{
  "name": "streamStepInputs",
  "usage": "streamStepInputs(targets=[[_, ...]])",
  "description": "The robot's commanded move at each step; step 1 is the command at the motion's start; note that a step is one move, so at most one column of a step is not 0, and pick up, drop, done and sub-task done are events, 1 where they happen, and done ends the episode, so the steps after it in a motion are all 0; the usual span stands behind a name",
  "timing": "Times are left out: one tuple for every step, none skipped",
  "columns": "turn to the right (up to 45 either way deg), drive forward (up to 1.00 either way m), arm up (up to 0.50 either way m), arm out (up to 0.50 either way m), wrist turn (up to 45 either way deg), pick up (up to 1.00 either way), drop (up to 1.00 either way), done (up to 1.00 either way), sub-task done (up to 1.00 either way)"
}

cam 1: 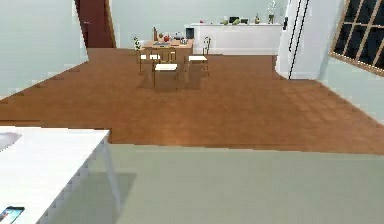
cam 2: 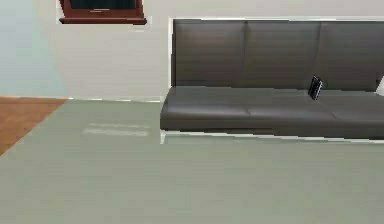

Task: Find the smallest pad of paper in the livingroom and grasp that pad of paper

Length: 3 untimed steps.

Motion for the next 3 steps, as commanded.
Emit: streamStepInputs(targets=[[0.0, 0.35, 0.00, 0.00, 0.0, 0.00, 0.00, 0.00, 0.00], [-33.0, 0.00, 0.00, 0.00, 0.0, 0.00, 0.00, 0.00, 0.00], [-3.0, 0.00, 0.00, 0.00, 0.0, 0.00, 0.00, 0.00, 0.00]])
